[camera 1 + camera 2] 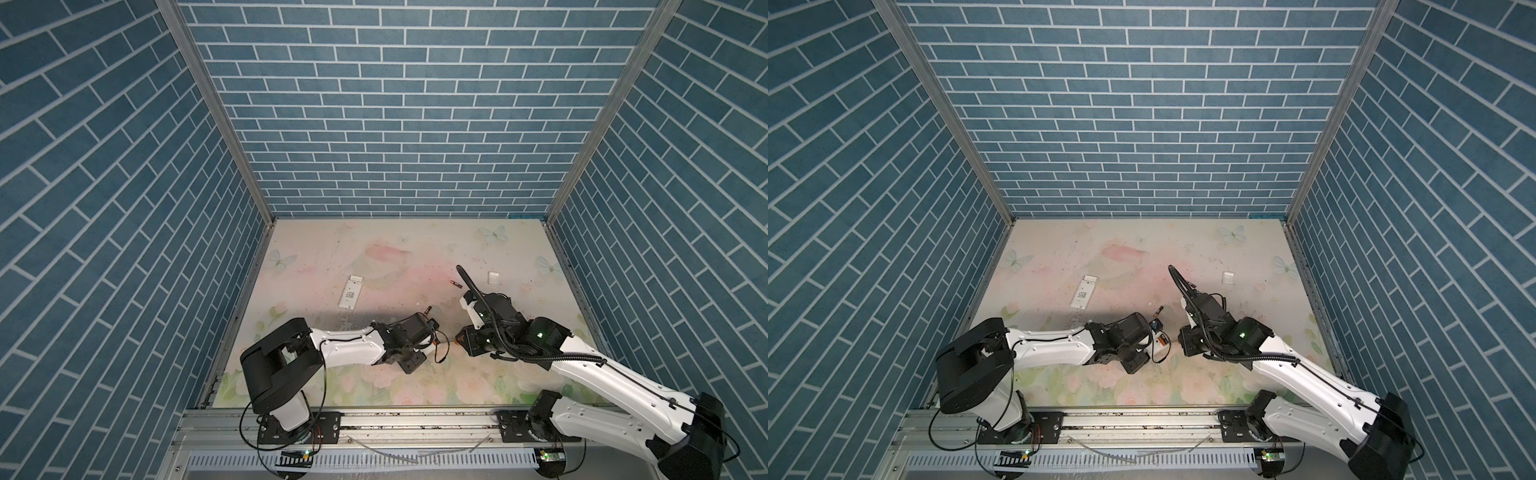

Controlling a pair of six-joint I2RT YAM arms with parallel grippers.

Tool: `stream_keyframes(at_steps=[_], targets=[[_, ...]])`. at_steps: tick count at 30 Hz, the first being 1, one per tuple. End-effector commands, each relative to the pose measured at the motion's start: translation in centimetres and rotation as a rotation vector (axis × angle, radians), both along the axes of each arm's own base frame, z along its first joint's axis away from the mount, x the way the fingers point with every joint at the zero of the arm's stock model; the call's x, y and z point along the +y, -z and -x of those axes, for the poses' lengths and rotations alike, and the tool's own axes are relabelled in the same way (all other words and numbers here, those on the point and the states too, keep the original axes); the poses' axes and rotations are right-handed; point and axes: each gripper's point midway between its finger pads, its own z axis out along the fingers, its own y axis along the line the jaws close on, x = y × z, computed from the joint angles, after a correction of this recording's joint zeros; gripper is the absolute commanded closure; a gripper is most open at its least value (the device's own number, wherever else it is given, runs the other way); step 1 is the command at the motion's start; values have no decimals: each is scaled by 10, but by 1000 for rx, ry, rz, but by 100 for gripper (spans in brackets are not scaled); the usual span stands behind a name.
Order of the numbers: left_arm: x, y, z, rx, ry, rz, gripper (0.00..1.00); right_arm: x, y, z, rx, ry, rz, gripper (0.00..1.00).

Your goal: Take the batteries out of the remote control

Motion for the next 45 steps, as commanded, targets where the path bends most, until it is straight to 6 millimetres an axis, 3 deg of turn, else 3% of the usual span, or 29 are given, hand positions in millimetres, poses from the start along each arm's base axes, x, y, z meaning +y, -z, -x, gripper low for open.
stream_keyframes(at_steps=[1, 22, 26, 33, 45], targets=[[14, 38, 37, 158, 70, -74, 65, 38, -64, -27, -187, -35, -199, 100], [18, 47, 41, 175, 78, -104, 67, 50, -86, -30, -231, -86, -235, 100], [21, 47, 38, 161, 62, -115, 67, 36, -74, -27, -188, -60, -150, 100], [27, 46, 33, 137, 29, -140, 67, -1, -34, -5, 1, -6, 66, 100], [27, 46, 33, 141, 25, -138, 67, -11, -14, -1, 84, 26, 140, 100]])
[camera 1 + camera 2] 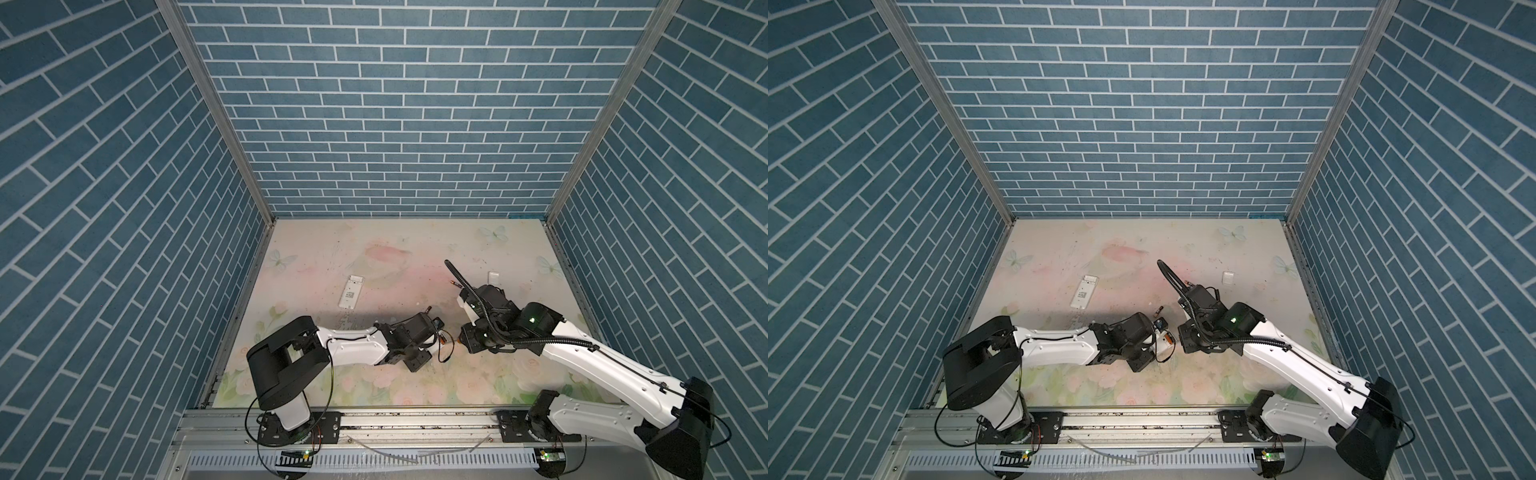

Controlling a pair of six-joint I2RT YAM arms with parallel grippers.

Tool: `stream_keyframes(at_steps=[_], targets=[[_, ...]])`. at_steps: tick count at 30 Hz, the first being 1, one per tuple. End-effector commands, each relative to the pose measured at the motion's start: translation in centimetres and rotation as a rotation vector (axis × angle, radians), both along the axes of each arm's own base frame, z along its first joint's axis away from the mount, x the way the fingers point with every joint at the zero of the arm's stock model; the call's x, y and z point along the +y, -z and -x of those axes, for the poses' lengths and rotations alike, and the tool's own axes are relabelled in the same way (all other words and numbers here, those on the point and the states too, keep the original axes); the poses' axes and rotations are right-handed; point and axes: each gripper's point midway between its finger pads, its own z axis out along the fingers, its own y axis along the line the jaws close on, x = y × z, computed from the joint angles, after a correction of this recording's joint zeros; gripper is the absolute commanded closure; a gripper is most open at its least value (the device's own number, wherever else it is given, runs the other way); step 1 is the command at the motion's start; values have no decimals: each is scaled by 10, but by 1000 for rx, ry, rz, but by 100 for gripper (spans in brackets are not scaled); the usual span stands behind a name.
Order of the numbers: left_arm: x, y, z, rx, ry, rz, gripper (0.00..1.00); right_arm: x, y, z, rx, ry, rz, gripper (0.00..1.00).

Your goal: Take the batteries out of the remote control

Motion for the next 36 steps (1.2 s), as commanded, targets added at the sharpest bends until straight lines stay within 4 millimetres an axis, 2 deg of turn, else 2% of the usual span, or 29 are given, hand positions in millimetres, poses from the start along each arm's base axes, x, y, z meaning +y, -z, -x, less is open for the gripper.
stream_keyframes(at_steps=[1, 11, 19, 28, 36], targets=[[42, 46, 38, 165, 8, -181, 67, -3, -10, -4, -1, 49, -5, 100], [42, 46, 39, 167, 9, -177, 67, -8, -10, -14, -10, 87, -25, 100], [43, 48, 39, 169, 10, -182, 68, -3, -8, -17, 1, 83, -45, 100], [44, 47, 39, 167, 5, -180, 68, -2, -2, -15, 20, 80, -46, 100], [45, 48, 39, 167, 4, -179, 68, -8, -7, -12, 13, 91, -37, 100]])
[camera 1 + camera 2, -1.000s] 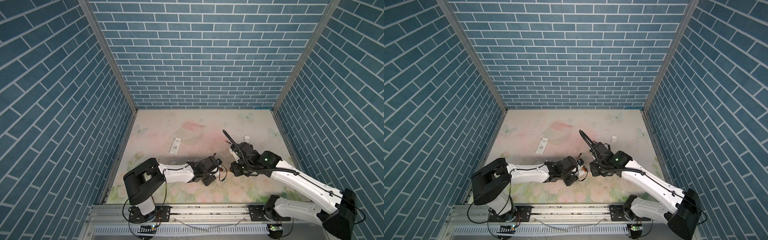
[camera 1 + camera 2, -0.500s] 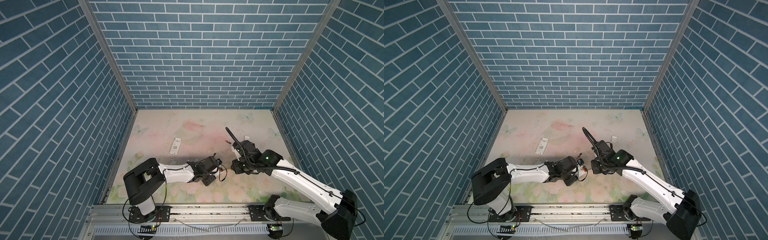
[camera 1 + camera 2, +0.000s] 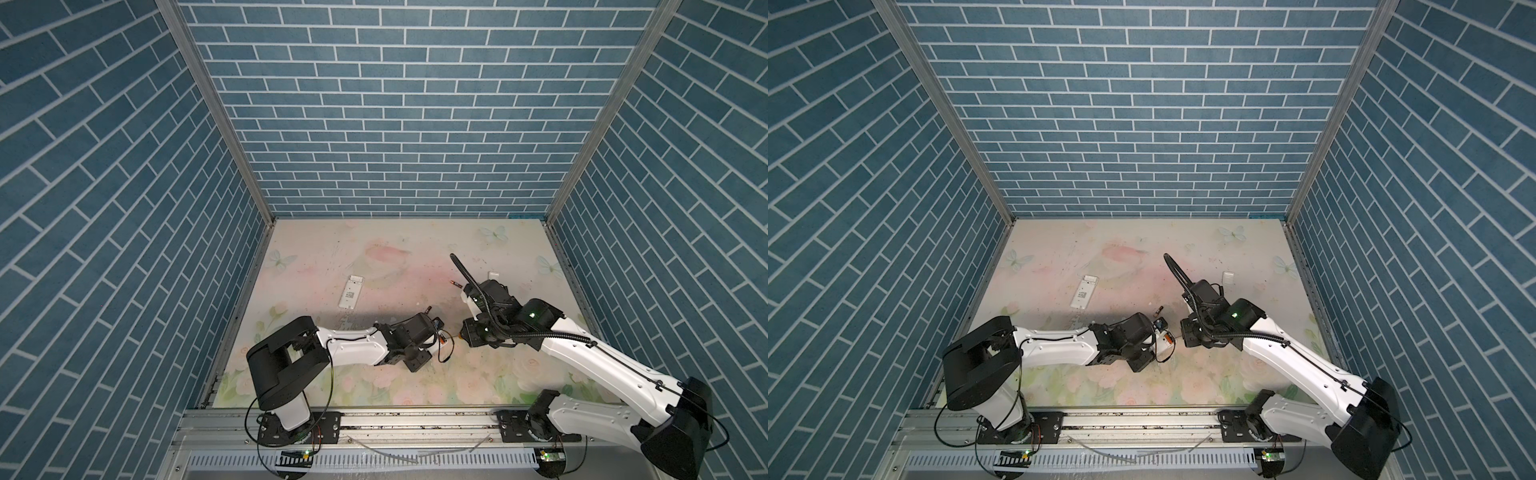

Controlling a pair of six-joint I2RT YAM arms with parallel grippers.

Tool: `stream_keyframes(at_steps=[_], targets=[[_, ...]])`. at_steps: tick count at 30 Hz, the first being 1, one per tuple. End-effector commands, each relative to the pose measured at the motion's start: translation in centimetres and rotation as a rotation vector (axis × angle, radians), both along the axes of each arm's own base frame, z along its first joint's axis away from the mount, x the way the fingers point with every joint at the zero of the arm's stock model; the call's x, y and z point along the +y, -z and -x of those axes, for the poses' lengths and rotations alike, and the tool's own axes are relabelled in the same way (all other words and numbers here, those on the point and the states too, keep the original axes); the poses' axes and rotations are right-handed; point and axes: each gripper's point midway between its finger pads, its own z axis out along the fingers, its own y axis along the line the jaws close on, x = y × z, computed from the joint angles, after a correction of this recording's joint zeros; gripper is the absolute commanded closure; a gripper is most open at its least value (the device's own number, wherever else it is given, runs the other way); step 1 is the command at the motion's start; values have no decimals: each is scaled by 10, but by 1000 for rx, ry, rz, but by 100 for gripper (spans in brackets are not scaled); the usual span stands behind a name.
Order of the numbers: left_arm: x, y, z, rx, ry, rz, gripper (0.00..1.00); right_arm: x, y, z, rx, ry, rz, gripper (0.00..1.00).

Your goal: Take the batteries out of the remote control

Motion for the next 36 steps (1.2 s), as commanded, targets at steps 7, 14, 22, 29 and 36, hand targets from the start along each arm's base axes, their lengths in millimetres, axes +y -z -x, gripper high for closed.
stream_keyframes(at_steps=[7, 14, 22, 29, 36], targets=[[43, 46, 38, 166, 7, -178, 68, -8, -7, 3, -5, 31, -8, 100], [44, 47, 39, 167, 8, -180, 68, -5, -1, 3, 7, 27, -10, 100], [45, 47, 40, 169, 4, -179, 68, -8, 7, 6, 24, 33, 0, 100], [44, 48, 39, 169, 4, -177, 68, -11, 10, 7, 29, 42, 4, 100], [46, 47, 40, 169, 2, -178, 68, -7, 13, 4, 31, 40, -7, 100]])
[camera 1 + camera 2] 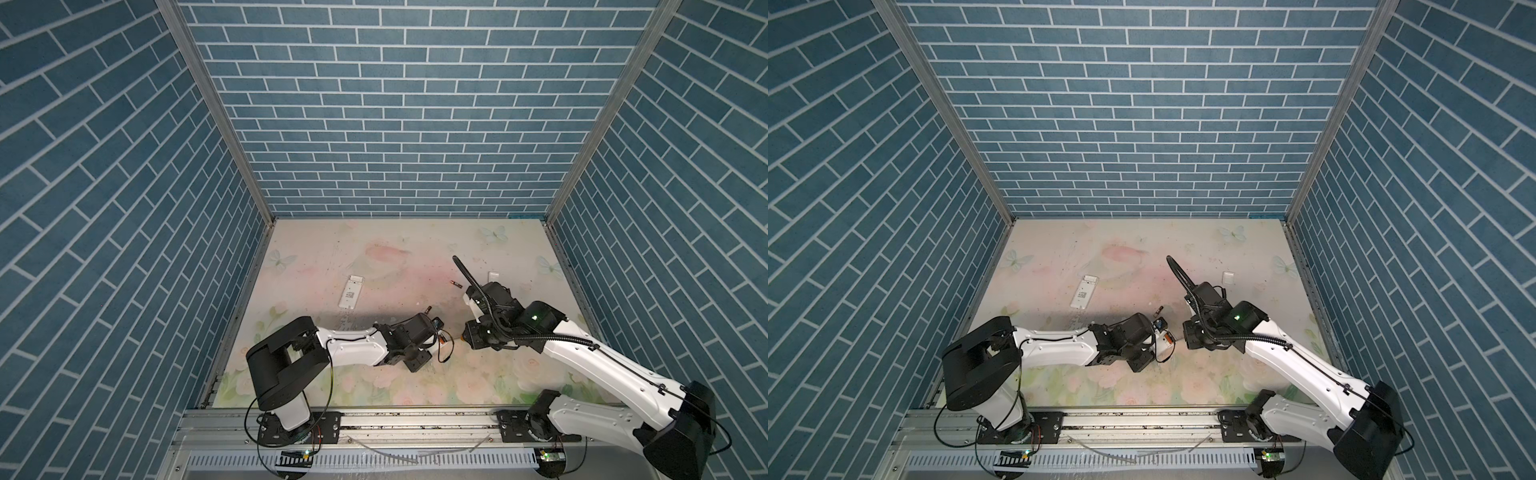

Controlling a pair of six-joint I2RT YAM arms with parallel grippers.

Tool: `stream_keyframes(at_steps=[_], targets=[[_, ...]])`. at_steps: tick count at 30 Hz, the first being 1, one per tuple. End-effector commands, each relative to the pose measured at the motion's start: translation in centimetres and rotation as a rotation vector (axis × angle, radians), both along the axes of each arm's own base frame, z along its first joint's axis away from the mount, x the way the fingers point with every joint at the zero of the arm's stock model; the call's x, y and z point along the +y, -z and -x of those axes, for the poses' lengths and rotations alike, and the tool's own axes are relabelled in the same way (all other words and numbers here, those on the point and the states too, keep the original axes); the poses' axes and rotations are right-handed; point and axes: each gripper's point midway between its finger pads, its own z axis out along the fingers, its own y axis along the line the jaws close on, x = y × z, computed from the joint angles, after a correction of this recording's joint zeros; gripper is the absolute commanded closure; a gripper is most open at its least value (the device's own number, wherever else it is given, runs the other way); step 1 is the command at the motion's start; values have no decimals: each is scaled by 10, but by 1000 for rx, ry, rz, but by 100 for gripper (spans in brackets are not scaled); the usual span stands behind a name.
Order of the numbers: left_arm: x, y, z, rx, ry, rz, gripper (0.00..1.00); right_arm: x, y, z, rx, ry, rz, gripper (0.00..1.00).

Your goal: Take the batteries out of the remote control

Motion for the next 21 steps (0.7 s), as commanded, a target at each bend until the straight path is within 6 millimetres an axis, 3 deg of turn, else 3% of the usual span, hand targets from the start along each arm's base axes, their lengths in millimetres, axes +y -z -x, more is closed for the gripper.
stream_keyframes(at_steps=[1, 9, 17, 21], targets=[[46, 47, 40, 171, 8, -182, 68, 0, 10, 1, 27, 31, -11, 100], [42, 49, 40, 180, 17, -179, 68, 11, 19, -8, 0, 67, -82, 100], [36, 53, 41, 200, 31, -178, 69, 22, 4, -17, -103, 66, -201, 100], [35, 54, 42, 205, 34, -180, 69, 31, -5, -13, -134, 15, -268, 100]])
